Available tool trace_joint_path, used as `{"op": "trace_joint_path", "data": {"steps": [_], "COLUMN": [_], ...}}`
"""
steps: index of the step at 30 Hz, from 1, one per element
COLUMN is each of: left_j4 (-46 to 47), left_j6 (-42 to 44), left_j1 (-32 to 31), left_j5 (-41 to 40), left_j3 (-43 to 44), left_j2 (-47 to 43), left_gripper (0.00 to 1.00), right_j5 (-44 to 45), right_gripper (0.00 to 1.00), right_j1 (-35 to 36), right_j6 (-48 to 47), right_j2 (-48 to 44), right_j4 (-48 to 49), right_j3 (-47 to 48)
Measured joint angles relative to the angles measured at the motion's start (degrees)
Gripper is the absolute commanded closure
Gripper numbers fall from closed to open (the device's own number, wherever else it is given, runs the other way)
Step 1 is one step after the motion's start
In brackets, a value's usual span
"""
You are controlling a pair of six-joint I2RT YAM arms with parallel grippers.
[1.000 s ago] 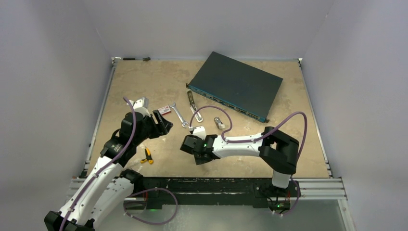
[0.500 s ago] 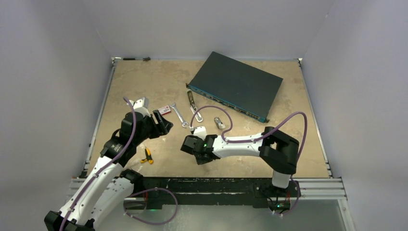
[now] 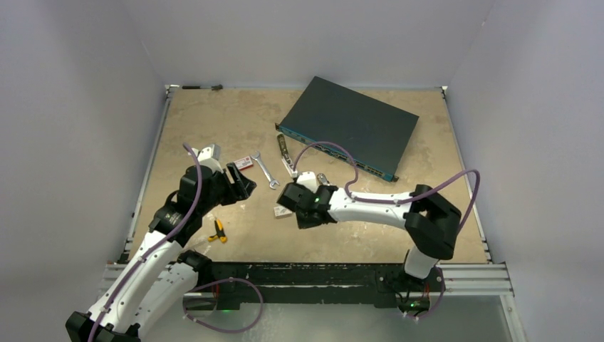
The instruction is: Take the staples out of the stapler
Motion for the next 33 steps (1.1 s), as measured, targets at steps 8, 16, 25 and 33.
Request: {"op": "trace_joint_path", "data": {"steps": [8,16,25,33], "left_j4": [0.0,0.0,0.0,0.0], "left_j6": [0.0,0.0,0.0,0.0], "left_j1": [0.0,0.0,0.0,0.0], "left_j5": [0.0,0.0,0.0,0.0], "left_j3": [0.0,0.0,0.0,0.0], "left_j2": [0.0,0.0,0.0,0.0], "left_gripper": [0.39,0.39,0.39,0.39], "right_j5": [1.7,1.5,0.8,0.1], "right_gripper": [0.77,0.77,0.76,0.76], "right_j1": [-11.2,-13.4,-13.6,-13.6], "right_j6": [-5.0,-8.2,-9.1,-9.4], "right_j2": [-3.6,-3.3,0.5,0.9], "right_j4": [0.7,2.4,4.5,5.0], "right_j3": [0.0,-0.8,-1.5,-1.6]}}
